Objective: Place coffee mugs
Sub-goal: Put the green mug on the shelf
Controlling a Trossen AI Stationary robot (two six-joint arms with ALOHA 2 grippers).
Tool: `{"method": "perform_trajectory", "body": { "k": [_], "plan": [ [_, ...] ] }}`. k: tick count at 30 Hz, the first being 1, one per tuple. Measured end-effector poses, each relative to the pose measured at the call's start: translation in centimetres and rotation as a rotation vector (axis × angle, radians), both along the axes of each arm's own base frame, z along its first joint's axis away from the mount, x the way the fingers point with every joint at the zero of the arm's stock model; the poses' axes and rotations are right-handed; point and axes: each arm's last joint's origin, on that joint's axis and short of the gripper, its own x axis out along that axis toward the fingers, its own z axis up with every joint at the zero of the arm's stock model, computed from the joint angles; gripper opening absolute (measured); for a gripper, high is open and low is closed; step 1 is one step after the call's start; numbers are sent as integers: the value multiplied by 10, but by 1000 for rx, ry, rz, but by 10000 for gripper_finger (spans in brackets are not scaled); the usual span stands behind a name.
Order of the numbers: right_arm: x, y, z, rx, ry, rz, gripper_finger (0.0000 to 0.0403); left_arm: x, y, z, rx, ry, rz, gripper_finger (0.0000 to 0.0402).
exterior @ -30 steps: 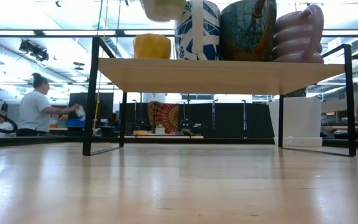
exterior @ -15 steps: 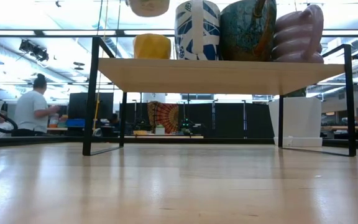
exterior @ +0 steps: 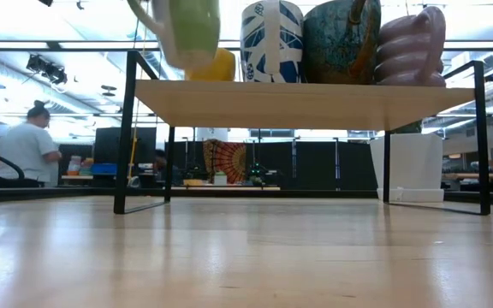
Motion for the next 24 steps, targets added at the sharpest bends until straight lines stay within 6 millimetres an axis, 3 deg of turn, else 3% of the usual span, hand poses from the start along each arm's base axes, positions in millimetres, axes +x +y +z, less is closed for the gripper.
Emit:
{"method": "perform_trajectory", "body": {
  "k": [24],
  "plan": [
    [0,0,0,2,-1,-1,97,27,37,-6,-129,139,98,67]
  ]
}}
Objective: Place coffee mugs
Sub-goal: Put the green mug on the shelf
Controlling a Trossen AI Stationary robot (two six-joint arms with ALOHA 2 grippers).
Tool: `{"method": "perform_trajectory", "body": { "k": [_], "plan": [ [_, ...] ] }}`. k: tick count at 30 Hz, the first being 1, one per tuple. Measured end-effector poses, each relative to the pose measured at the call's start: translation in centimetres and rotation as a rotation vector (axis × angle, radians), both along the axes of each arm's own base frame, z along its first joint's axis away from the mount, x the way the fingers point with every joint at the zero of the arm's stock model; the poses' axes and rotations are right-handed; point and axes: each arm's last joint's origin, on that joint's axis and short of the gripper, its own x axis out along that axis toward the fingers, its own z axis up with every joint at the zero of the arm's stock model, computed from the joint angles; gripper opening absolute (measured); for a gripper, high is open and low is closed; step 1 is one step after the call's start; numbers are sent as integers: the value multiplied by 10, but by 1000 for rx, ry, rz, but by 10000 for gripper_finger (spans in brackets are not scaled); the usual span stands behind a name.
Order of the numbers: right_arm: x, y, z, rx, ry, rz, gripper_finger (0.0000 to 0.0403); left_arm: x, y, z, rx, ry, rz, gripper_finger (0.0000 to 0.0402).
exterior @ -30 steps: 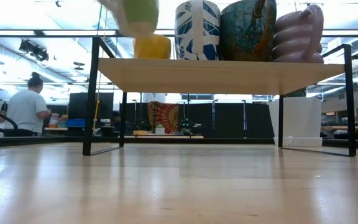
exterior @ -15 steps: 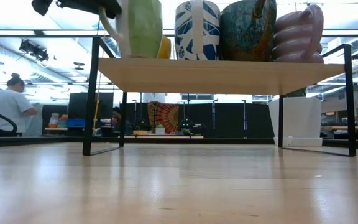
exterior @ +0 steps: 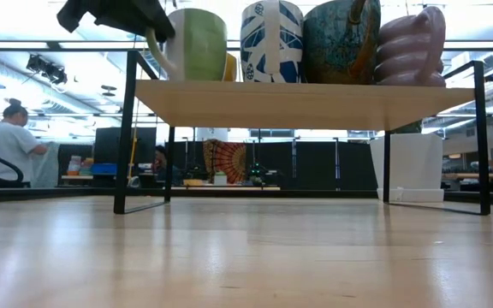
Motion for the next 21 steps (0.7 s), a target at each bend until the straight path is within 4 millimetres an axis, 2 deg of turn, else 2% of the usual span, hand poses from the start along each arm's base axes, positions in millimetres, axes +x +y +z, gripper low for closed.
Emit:
{"method": "perform_trajectory", "body": {
  "k": [21],
  "plan": [
    [0,0,0,12,3,2,97,4,-9,0,-82,32,-80,69]
  ]
}}
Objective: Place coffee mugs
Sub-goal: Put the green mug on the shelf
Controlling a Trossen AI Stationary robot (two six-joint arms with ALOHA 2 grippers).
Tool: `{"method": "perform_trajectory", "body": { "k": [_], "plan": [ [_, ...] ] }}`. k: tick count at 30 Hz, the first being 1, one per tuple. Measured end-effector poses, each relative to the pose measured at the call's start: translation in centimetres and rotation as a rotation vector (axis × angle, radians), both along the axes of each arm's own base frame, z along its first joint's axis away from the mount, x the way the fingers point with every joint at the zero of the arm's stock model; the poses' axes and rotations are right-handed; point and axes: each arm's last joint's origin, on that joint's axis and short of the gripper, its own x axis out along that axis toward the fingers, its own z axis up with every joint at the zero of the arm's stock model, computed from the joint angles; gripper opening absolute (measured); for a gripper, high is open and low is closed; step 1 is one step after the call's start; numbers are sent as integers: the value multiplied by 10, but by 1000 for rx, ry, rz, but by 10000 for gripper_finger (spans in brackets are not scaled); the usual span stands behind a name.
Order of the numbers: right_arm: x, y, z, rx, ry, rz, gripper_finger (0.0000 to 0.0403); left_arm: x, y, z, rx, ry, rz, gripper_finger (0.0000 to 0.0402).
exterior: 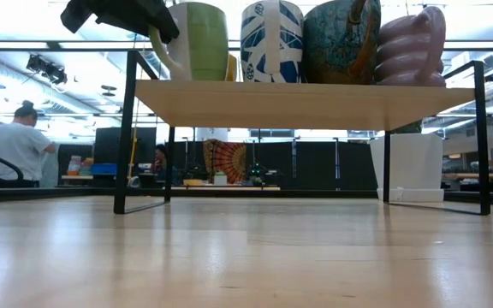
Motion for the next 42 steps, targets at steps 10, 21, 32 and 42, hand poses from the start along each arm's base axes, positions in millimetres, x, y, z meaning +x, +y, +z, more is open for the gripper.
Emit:
{"method": "perform_trajectory", "body": {
  "k": [10,21,32,42],
  "plan": [
    [0,0,0,12,12,14,97,2,-1,0,6,5,-16,70],
    [1,1,0,23,1,14,97,1,-1,1,29,16,-23,71],
    [3,4,2,75,-10,36,97,2,-4,12,49,39,-69,71],
    [3,5,2,92,-10,47,93,2,-5,11,22,54,-84,72]
  ]
}}
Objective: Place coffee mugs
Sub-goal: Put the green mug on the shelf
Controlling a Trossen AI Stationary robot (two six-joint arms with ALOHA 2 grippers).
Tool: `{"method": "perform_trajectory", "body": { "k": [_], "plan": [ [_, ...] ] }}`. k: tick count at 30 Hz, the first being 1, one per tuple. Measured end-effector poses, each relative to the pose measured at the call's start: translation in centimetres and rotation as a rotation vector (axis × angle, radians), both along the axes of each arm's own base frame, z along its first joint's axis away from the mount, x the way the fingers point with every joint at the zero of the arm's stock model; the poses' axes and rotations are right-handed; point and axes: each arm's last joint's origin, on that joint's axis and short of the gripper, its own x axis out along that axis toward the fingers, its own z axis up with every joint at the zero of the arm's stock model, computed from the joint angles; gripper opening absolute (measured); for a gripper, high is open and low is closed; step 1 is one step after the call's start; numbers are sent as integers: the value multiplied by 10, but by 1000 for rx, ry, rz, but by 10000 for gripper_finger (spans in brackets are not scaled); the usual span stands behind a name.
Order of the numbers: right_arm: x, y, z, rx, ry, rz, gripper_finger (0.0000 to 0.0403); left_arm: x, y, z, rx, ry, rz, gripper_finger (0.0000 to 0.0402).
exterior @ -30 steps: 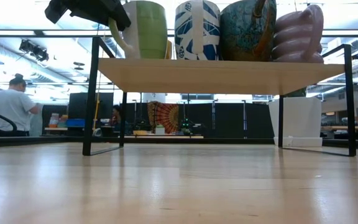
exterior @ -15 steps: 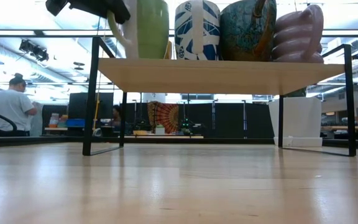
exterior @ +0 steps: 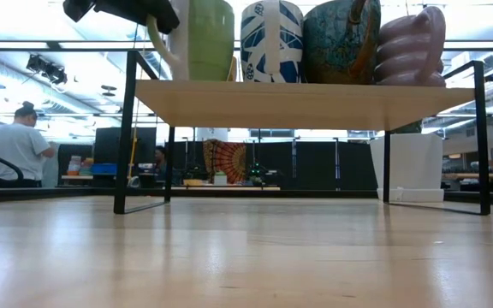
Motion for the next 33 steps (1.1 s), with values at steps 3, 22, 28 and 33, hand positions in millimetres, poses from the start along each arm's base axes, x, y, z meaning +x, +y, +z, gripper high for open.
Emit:
{"method": "perform_trajectory", "body": {
  "k": [3,22,28,33],
  "plan": [
    [0,0,0,1,-1,0,92,0,0,0,1,-1,0,80],
    [4,2,3,14,3,76,91,-9,-3,14,0,-24,-48,151],
    [7,-2,2,8,4,58,91,-12,-7,15,3,-26,-72,151],
    [9,-4,2,13,9,52,91,-11,-8,16,-5,-37,-79,151]
  ]
}}
